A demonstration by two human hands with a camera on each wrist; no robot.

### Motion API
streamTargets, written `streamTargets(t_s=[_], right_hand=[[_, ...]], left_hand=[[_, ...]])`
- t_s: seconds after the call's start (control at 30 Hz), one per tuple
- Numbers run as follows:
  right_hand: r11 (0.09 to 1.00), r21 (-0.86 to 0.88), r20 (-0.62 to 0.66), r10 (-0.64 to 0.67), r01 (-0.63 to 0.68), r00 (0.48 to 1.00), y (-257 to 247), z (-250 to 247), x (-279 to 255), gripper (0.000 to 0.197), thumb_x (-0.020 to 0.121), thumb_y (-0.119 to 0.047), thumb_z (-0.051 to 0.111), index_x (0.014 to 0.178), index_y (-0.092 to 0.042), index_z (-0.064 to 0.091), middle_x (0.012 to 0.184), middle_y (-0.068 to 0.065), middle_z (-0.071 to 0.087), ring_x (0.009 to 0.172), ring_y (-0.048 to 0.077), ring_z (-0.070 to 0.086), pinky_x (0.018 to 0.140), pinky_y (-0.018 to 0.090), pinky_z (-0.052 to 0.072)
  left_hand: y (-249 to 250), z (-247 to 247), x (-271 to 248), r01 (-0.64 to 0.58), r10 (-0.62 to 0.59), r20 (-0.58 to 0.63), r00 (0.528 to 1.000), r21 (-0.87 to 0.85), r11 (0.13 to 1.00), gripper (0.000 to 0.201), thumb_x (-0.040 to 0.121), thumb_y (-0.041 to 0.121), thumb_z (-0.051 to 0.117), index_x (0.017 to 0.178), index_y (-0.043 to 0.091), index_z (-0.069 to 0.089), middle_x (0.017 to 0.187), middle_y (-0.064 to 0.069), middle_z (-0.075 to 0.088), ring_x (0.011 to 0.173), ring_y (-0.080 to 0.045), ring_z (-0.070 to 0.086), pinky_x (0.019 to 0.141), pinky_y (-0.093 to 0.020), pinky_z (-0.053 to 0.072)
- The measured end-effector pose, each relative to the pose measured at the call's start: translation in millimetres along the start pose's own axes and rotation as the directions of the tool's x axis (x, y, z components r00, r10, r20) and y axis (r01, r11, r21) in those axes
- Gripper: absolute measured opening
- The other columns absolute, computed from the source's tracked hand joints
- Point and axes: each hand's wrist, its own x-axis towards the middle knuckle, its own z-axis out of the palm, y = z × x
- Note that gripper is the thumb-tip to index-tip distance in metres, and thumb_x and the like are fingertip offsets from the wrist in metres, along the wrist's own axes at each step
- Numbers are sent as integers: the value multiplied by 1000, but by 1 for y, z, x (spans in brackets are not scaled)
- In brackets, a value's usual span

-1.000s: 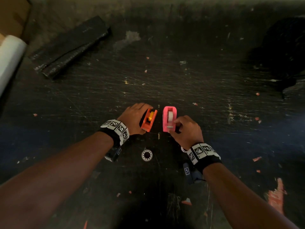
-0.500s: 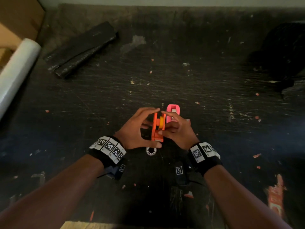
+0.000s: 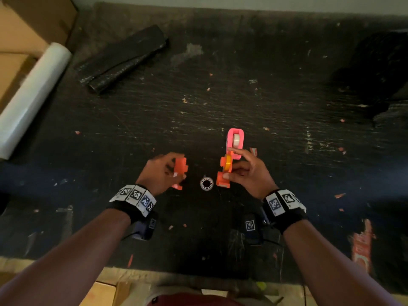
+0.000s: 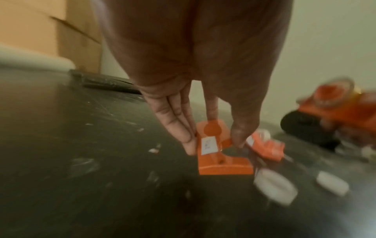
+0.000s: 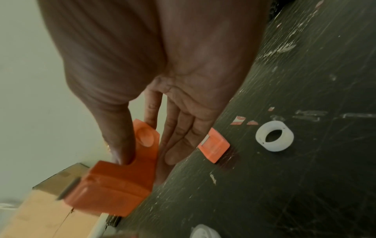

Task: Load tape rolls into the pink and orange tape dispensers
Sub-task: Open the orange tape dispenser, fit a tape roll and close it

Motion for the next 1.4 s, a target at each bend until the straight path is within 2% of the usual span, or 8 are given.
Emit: streamTargets(t_s=[0.13,0.33,0.47,0.63,0.87,1.03,1.2,1.4], right_hand=[[999,-40,5,7,-7,1000,-2,-1,-14,77,78,0,82,144,-22,49,110,9,77,103,13,75,92,27,59],[999,-45,-3,-6,6,1000,1,7,-26,76,78,-2,83,141,-28,50,105,7,79,99,10,75,86,21,58],[997,-79,8,-22,22,1000,4,15,-29,78,77,-5,86,142,-29,52,98,7,80,96,12,76,91,27,59],[997,-70,66,-33,37,997,5,27,-33,80,76,0,85,144,-24,51,100,9,79,98,17,76,91,32,60],[996,-81,90,-19,26,996,16,35,-40,81,75,2,85,143,-25,51,98,10,77,96,19,76,89,30,60],[996,-84,-15,8,-10,1000,26,23,-47,78,76,-1,86,140,-30,53,99,12,78,95,20,77,90,29,60],[991,-125,-31,34,-37,999,27,8,-55,77,77,-5,86,141,-31,53,97,8,78,93,13,76,89,27,60],[993,-116,-52,32,-38,998,24,-3,-62,77,77,-3,85,141,-30,53,97,9,77,92,12,76,84,22,60]], left_hand=[[-23,11,-12,122,-176,98,980,405,906,68,81,41,79,141,46,48,139,-4,58,120,-30,65,98,-48,56],[-21,14,-22,146,-177,39,983,408,901,80,78,51,79,148,49,40,151,-3,47,134,-28,55,103,-51,53],[11,14,-29,-79,80,-76,994,17,997,63,82,40,81,140,33,56,130,1,61,115,-11,65,99,-39,58],[58,26,-37,-59,125,108,986,-479,876,51,86,23,81,134,26,63,119,1,74,108,-9,73,96,-29,58],[50,48,-46,-19,58,45,997,-607,795,36,81,-4,81,114,7,70,103,-17,77,94,-14,75,87,-24,59],[18,56,-51,8,-25,-53,998,-294,956,35,74,15,89,104,22,72,93,4,74,83,-9,73,78,-20,59],[12,76,-48,1,-55,158,986,320,947,41,77,35,81,115,34,65,113,3,61,102,-21,67,86,-39,57],[24,91,-34,87,-101,27,995,318,944,60,73,64,76,119,32,53,123,2,57,113,-21,62,90,-42,57]])
